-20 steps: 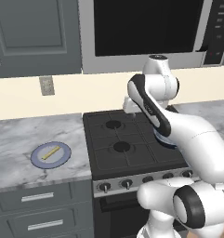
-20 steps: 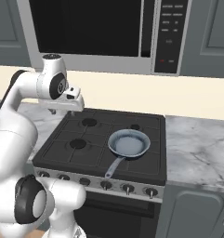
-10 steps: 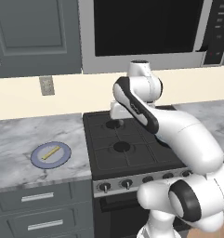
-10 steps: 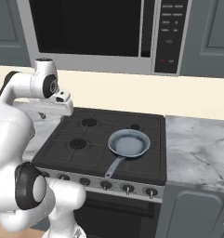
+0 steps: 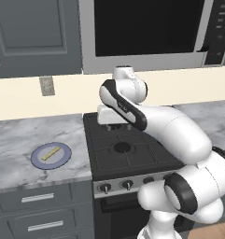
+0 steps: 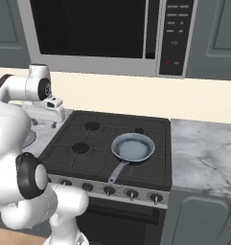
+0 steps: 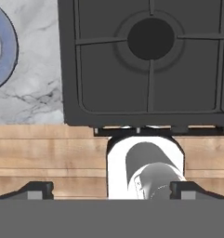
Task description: Pick up the butter stick and place it in the pan. Then turn on the burner for the pan.
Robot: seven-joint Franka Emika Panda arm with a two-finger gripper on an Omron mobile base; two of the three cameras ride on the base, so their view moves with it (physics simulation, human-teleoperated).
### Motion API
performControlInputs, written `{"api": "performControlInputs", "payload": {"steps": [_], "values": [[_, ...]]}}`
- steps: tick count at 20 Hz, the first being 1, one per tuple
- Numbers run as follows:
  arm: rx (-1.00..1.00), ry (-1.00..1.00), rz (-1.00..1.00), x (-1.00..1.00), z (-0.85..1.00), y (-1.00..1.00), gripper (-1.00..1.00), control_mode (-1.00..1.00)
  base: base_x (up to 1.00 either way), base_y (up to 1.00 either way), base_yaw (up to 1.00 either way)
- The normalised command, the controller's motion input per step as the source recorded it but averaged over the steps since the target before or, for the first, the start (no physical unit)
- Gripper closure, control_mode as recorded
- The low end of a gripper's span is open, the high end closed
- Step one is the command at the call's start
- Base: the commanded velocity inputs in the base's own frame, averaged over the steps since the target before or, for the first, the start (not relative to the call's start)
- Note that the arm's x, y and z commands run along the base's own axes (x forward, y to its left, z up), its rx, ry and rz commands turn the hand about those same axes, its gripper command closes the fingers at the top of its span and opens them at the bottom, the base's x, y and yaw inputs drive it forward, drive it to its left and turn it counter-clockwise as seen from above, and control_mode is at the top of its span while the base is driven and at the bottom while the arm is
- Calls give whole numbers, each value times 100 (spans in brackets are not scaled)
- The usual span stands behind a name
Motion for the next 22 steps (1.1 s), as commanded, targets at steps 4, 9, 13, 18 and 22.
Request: {"api": "performControlInputs", "payload": {"steps": [4,9,13,18,22], "values": [[0,0,-5,6,-15,44,-100,-100,0,0,0],[0,1,-4,7,-15,50,-100,-100,0,0,0],[0,1,-5,6,-21,50,-100,-100,0,0,0],[0,0,-2,6,-13,29,-100,-100,0,0,0],[0,0,-1,9,-20,29,-100,-100,0,0,0]]}}
